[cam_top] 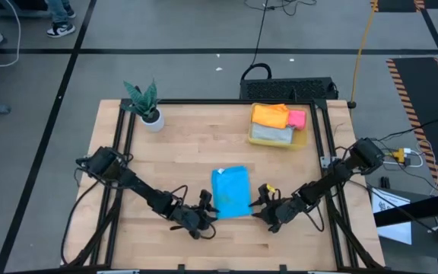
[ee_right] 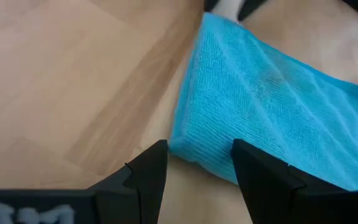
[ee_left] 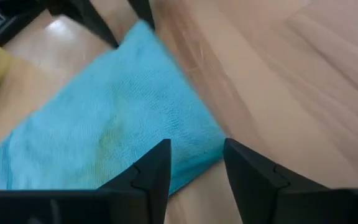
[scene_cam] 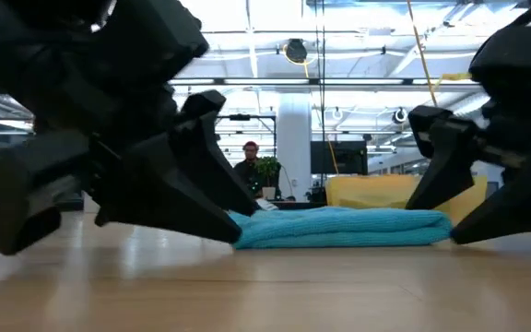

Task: Fold microfiber towels
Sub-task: Fold the blue kitchen towel

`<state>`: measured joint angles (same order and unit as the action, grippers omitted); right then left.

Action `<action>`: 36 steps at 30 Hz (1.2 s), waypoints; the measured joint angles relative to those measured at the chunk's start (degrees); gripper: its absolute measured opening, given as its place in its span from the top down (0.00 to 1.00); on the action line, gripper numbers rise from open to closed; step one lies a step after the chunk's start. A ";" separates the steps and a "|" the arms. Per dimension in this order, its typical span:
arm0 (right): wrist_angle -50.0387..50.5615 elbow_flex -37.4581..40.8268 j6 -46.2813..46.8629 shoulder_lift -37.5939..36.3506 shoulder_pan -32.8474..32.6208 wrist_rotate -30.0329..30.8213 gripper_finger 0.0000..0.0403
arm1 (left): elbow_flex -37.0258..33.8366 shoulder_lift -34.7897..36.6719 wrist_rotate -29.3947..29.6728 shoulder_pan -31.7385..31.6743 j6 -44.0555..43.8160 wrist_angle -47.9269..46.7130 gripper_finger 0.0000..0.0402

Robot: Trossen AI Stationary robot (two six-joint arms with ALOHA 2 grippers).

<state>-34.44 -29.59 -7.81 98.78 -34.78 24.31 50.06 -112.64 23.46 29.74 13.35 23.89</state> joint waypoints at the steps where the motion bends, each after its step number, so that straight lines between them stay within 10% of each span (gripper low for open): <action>1: -0.30 0.00 -0.19 0.55 0.20 1.15 0.57 | -0.02 0.78 0.41 0.25 0.43 -0.75 0.63; 21: -0.95 -0.06 -2.38 1.44 0.32 2.41 0.88 | 0.25 -3.04 2.24 -1.05 -5.65 2.68 0.46; 36: -0.67 0.03 5.14 0.86 -1.02 -0.66 0.99 | 0.04 -3.23 -0.11 -0.82 -10.00 3.71 0.97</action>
<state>-35.11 -29.56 -2.67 99.64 -35.79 23.65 50.11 -115.86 23.35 28.92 3.35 27.60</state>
